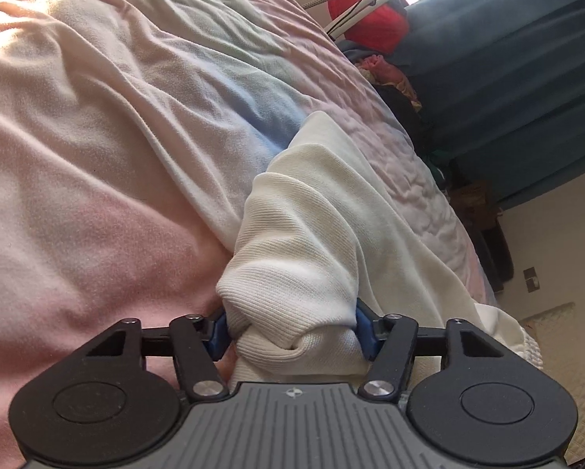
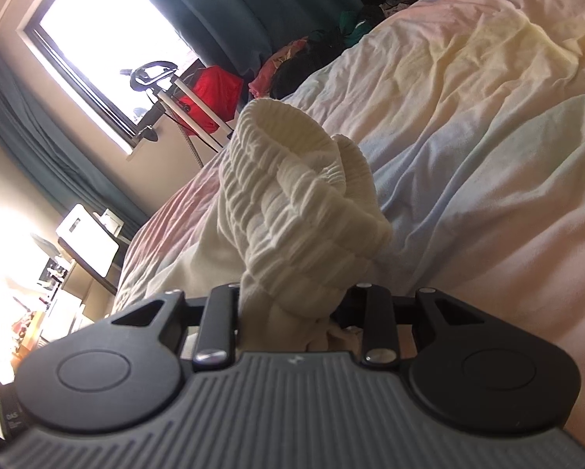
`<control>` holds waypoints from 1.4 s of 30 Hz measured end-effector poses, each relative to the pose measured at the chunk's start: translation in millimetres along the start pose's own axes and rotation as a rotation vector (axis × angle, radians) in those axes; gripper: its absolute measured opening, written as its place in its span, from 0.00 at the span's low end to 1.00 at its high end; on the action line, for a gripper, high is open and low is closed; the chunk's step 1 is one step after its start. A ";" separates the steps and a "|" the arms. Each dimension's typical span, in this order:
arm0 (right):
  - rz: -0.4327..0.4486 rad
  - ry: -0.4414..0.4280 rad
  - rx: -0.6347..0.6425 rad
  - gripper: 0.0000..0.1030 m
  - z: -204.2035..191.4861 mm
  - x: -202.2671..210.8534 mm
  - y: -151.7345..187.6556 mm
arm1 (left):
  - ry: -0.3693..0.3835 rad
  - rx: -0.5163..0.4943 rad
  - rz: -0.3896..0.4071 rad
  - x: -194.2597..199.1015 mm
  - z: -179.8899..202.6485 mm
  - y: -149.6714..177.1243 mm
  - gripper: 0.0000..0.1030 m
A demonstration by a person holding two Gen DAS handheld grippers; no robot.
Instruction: Fold clothes
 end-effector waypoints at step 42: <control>0.112 0.179 -0.381 0.43 251.8 -88.3 -193.5 | 0.133 -0.723 -0.190 -368.3 326.5 -37.8 0.60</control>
Point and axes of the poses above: each gripper's, at about its wrist camera, not at the fingertips, and x roughly against the way its jaws point, z to its right, y to its underside, the point moved 2 cm from there along -x, roughly the way its jaws point, and after that the axes turned 2 degrees about -z, right-handed, at the moved point
